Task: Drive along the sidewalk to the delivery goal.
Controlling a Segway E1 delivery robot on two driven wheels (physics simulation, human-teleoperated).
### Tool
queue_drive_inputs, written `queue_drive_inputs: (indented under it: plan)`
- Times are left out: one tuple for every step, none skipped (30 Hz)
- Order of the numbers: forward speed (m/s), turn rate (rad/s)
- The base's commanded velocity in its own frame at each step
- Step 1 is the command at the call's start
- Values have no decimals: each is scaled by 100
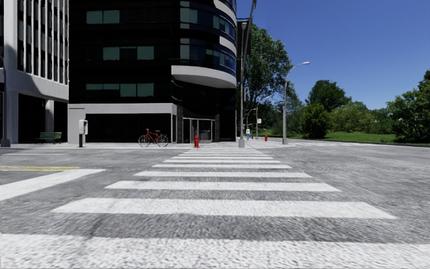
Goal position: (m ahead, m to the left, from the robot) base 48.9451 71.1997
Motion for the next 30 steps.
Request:
queue_drive_inputs:
  plan:
    - [200,0]
    - [200,0]
    - [200,0]
    - [200,0]
    - [200,0]
    - [200,0]
    - [200,0]
    - [200,0]
    - [200,0]
    - [200,0]
    - [200,0]
    - [200,0]
    - [200,0]
    - [200,0]
    - [200,0]
    - [200,0]
    - [200,0]
    - [200,0]
    - [200,0]
    - [200,0]
    - [200,0]
    - [200,0]
    - [200,0]
    - [200,0]
    - [200,0]
    - [200,0]
    - [200,0]
    - [200,0]
    - [200,0]
    - [200,0]
